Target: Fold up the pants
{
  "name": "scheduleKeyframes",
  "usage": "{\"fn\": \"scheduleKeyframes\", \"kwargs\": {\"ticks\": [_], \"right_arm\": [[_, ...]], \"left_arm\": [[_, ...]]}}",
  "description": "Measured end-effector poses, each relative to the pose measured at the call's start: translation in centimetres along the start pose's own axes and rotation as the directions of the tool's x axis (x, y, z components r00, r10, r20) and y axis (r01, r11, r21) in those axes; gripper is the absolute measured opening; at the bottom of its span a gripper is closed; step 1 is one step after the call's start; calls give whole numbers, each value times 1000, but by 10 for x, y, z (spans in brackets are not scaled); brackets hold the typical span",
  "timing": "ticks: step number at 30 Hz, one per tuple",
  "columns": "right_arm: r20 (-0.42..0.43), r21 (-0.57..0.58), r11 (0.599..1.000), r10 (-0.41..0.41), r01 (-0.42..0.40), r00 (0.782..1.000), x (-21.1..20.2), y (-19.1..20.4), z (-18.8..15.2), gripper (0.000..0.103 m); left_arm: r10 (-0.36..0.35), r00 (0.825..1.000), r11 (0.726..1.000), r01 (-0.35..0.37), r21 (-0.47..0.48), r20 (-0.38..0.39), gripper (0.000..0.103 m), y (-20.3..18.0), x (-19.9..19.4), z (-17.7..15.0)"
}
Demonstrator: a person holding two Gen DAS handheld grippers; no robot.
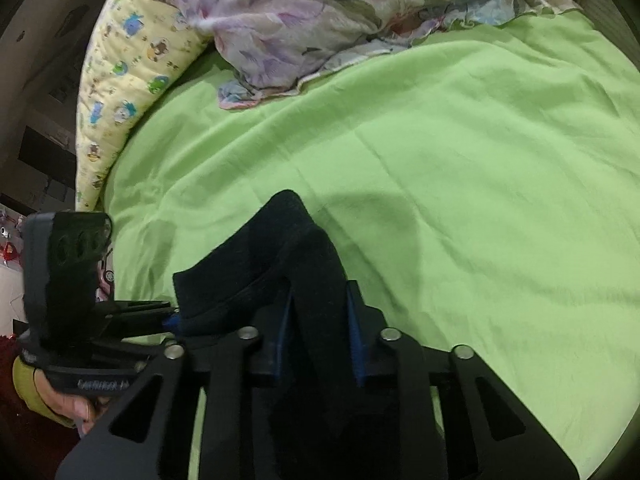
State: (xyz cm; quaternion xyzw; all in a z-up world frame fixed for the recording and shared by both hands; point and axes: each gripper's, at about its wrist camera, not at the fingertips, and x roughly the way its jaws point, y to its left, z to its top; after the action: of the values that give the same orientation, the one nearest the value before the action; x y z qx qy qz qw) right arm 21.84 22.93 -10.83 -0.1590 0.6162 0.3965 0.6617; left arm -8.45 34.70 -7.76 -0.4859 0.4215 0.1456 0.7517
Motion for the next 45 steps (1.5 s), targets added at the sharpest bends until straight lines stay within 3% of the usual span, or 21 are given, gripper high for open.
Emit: {"fn": "scheduleKeyframes", "kwargs": {"ticks": [6,12,21,26,30,35,45], "right_arm": [[80,27,1000,8,-10,997,-32,1,-9,22],[182,68,997,19,-32,983,-77,0,-23,22],[374,156,985,13,-77,927,-161,-10,-84,22],[454,201,978,-34,-65,891,-201,-21,-130,21],[502,255,965,-76,-64,861,-223,-32,-167,20],[555,317,944,-110,-87,825,-242,-47,-215,20],[611,436,888,-172,-147,773,-249,-72,-300,19]], "left_arm": [[-7,999,995,3,97,43,22,-28,-16,-4],[-78,995,986,67,151,67,21,-63,-37,-5],[-195,980,946,178,272,38,21,-133,-56,-26],[-236,972,904,224,364,-11,21,-184,-57,-56],[-245,967,855,250,455,-70,21,-227,-51,-89],[-215,968,792,251,556,-130,21,-269,-36,-133],[-138,964,706,256,661,-227,21,-312,3,-195]]}}
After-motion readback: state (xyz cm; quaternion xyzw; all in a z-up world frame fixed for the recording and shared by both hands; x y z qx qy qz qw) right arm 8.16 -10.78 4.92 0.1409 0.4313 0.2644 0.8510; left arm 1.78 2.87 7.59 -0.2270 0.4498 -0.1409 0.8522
